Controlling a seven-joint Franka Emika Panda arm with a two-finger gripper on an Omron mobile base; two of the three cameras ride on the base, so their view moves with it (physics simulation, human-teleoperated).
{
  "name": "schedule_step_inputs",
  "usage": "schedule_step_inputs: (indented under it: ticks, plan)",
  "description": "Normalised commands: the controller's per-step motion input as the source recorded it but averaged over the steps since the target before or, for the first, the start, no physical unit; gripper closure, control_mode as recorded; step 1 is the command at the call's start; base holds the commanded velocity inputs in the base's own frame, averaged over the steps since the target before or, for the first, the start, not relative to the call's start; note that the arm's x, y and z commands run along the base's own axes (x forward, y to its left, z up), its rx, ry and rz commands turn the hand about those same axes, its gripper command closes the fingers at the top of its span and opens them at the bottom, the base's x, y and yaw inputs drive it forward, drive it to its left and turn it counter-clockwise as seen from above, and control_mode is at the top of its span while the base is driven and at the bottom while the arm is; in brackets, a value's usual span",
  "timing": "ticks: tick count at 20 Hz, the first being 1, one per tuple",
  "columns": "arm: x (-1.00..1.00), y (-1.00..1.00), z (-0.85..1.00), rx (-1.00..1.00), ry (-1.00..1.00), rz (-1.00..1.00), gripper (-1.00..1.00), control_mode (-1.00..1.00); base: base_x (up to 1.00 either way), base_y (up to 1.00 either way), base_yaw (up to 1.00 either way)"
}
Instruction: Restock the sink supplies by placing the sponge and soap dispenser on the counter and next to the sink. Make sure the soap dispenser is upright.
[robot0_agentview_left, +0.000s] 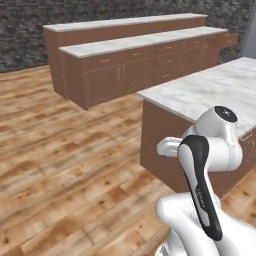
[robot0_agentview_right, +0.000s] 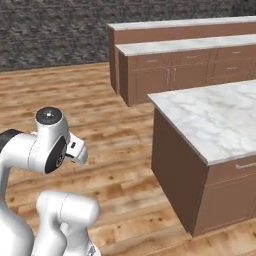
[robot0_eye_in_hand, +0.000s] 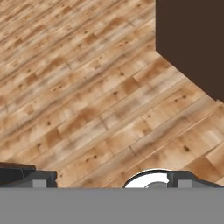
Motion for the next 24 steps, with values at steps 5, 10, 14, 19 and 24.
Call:
schedule_step_inputs:
  ticks: [5, 10, 14, 19, 24]
  plan:
    - [0.0, 0.0, 0.0, 0.0, 0.0, 0.0, -1.0, 1.0, 1.0, 0.7, -0.25]
    - [0.0, 0.0, 0.0, 0.0, 0.0, 0.0, -1.0, 1.0, 1.0, 0.65, -0.23]
    - [0.0, 0.0, 0.0, 0.0, 0.0, 0.0, -1.0, 1.0, 1.0, 0.54, -0.2]
    - [0.0, 0.0, 0.0, 0.0, 0.0, 0.0, -1.0, 1.0, 1.0, 0.41, -0.17]
    - [0.0, 0.0, 0.0, 0.0, 0.0, 0.0, -1.0, 1.0, 1.0, 0.47, -0.2]
